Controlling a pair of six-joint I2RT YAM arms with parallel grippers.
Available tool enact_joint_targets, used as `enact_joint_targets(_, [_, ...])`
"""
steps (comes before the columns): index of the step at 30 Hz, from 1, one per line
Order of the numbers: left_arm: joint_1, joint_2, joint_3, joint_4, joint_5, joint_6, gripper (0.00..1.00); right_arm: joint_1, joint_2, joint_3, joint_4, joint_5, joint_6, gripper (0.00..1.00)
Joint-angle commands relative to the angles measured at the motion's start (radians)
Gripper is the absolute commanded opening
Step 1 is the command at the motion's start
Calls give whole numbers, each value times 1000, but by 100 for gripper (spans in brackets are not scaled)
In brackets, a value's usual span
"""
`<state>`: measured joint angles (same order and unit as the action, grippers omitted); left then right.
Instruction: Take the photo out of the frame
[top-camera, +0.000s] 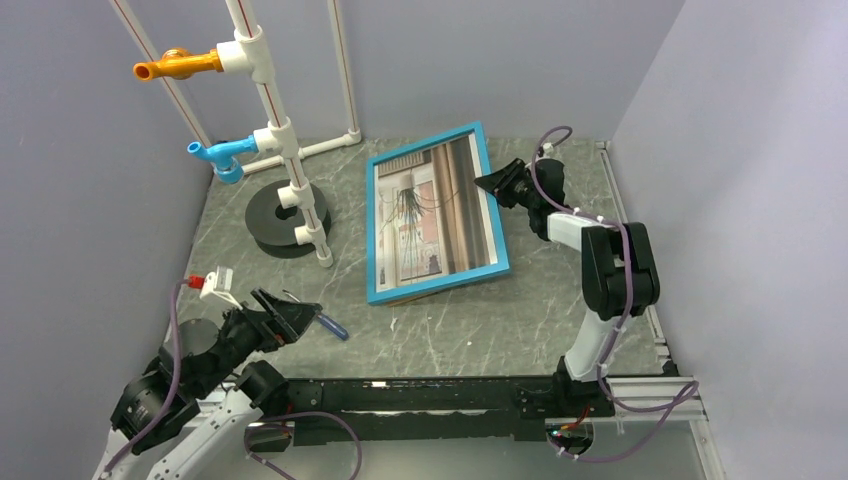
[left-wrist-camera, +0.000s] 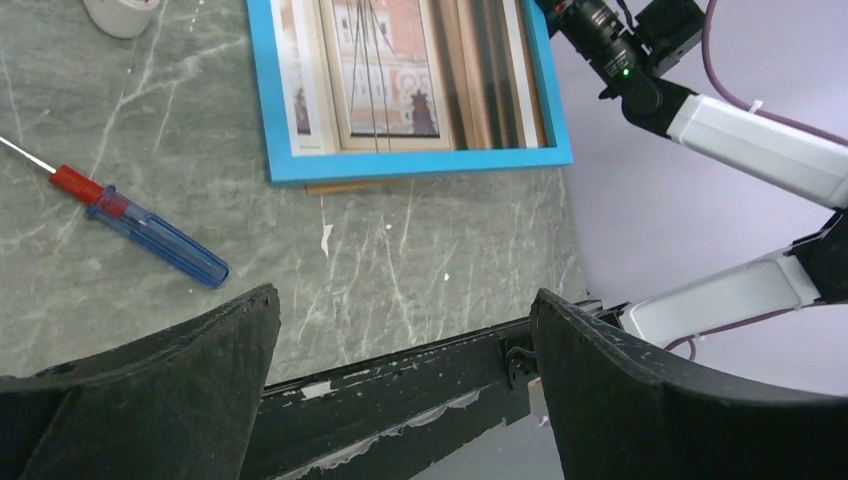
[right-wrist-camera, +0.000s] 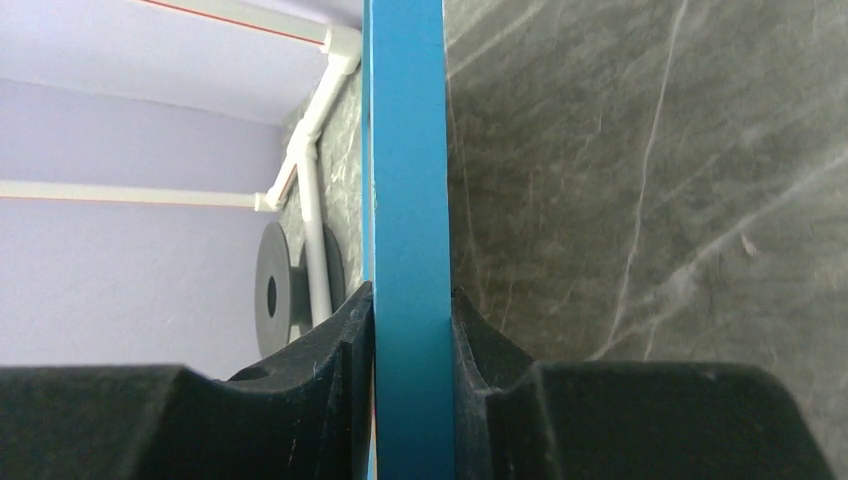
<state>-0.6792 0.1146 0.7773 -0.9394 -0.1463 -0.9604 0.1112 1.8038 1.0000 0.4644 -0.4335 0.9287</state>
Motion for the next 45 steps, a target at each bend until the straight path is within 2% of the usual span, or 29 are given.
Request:
enact_joint_targets(1, [2,-22,-37,3,23,-22,97,-16,84,88,70,76,-38,0])
enact_joint_targets(13, [2,-30,-47,-38,7,-11,97,-15,233,168,21,65,-168,1])
enact_joint_targets(16, [2,-30,-43,-43,4,-9,97,-15,240,186,-34,76,-211,13])
enact_joint_targets(19, [3,-30,-42,-42,8,-8,97,-15,226,225,-147,115,-274,33])
enact_joint_targets(23, [2,-26,-30,-53,3,4,98,-4,172,286,-370,245,-405,66])
enact_joint_targets(25, [3,-22,-21,-63,-6,14,98,18,152,354,-535,351,-484,75])
enact_joint_targets(27, [3,-17,-9,-74,-16,25,98,54,127,405,-656,483,-546,83])
enact_joint_targets(31, [1,-10,3,-86,-25,35,98,178,38,410,-771,741,-598,87])
enact_joint_targets(34, [2,-11,-1,-89,-19,35,98,278,-54,337,-761,756,-579,97])
enact_joint_targets(38, [2,-26,-14,-92,-9,30,98,439,-109,278,-736,731,-442,99])
enact_joint_targets(40, [3,-33,-16,-95,-7,29,97,531,-93,287,-729,767,-365,99])
enact_joint_targets(42, [2,-35,-11,-102,-7,27,98,616,-51,335,-762,876,-238,99])
enact_joint_targets(45, [3,-35,-3,-122,-5,21,98,718,56,461,-815,913,-165,93])
